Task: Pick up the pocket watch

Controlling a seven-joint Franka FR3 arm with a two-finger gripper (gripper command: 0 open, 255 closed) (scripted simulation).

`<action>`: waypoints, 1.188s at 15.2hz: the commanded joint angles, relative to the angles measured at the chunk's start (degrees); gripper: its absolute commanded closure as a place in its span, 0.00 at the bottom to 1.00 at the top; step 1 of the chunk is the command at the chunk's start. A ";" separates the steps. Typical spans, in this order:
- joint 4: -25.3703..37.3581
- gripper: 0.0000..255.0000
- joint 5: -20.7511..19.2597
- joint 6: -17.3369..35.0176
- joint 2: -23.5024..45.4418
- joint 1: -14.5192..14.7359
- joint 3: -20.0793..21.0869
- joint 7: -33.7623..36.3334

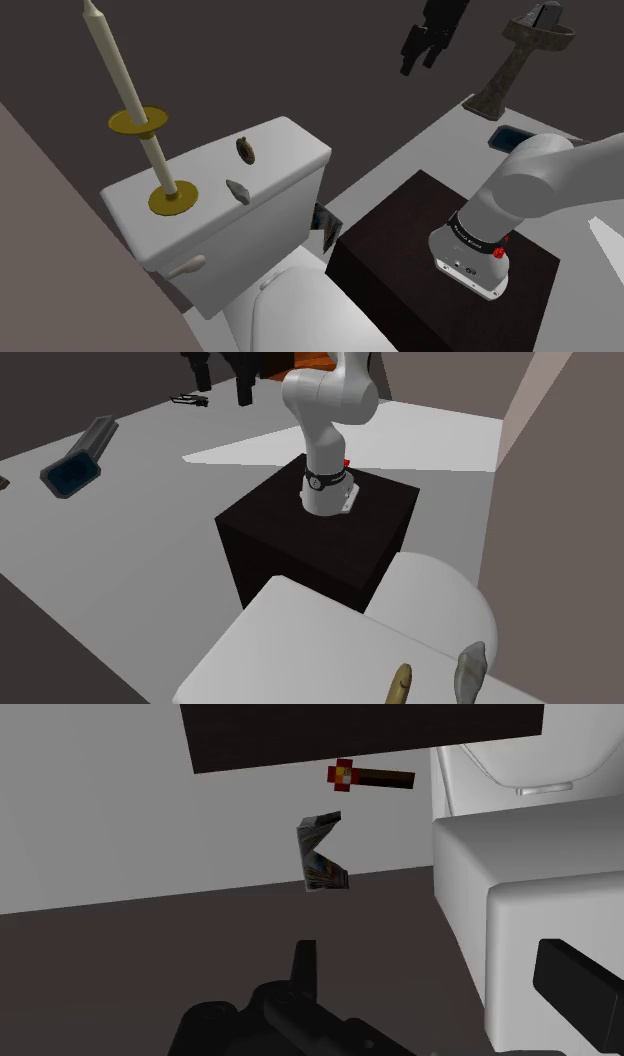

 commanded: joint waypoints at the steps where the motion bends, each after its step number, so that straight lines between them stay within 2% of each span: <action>1: 0.00 0.00 0.00 0.00 0.00 0.00 0.00 0.00; 10: 1.96 0.00 4.57 9.04 11.18 3.64 8.99 8.89; 18: 8.14 0.00 5.11 15.95 24.29 5.54 16.70 17.04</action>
